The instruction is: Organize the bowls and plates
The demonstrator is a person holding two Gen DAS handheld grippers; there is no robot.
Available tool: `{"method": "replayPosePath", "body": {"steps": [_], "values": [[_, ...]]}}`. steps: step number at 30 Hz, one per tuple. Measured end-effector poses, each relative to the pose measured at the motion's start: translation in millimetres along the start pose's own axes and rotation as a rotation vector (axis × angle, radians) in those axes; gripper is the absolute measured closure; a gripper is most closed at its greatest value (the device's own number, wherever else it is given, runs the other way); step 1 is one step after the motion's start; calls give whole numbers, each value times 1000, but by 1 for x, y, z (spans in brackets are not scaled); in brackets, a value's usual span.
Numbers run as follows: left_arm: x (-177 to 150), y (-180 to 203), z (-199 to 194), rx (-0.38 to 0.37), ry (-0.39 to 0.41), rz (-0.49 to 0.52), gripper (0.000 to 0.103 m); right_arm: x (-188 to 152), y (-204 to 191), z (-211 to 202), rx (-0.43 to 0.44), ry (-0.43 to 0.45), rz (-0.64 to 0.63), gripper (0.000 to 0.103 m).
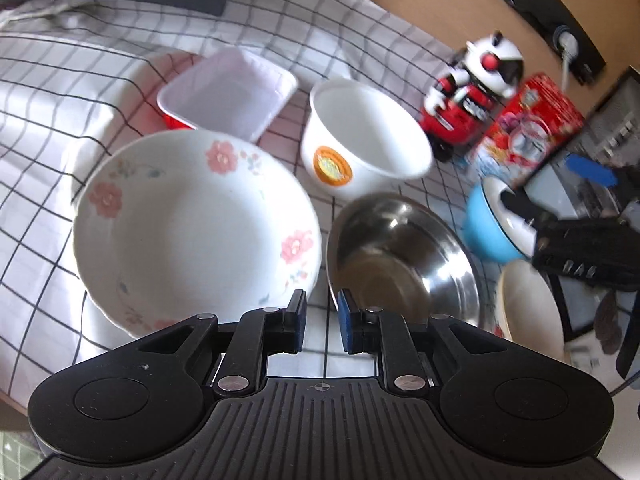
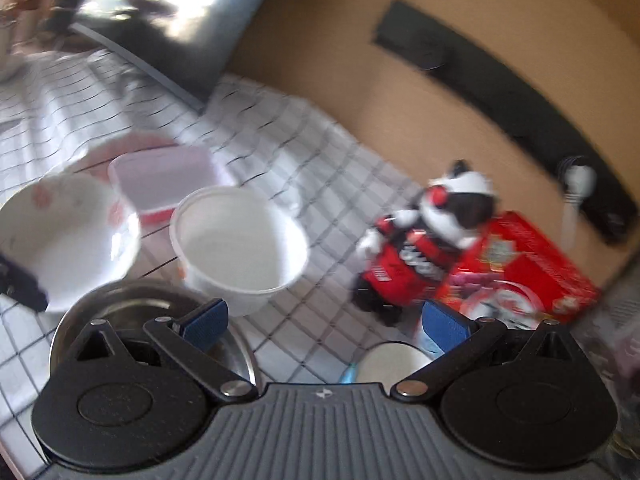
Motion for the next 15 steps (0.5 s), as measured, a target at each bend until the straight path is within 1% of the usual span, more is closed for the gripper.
{"method": "replayPosePath", "body": {"steps": [2,3,5,7,10,12,15], "values": [[0,0,0,29,19,-60,84,-4,1,16,91,-40,37,0],[-1,1,0,40,28,-80,84,-5,1,22,122,-47,44,0],[-4,3,-1,79,43,-107,84,-7,1,31,147,-39,24,0],[-9,3,-5,110,60,-159,84,-9,2,40,155,-45,14,0],[-15,5,-11,131,80,-226,84,-15,4,52,246,-69,46,0],[-16,10,-14,142,82,-236,84,-19,4,56,333,-109,86,0],[-14,25,-18,129,87,-182,84,-25,5,57,457,-154,151,0]]}}
Point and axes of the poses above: each gripper's, at about its wrist camera, not at the fingertips, and z roughly the way its jaws point, y to its right, x to its top, the point moved 9 cm from there along z, roughly the way its jaws point, and after that the axes turned 4 degrees about z, right-handed, at the moved point
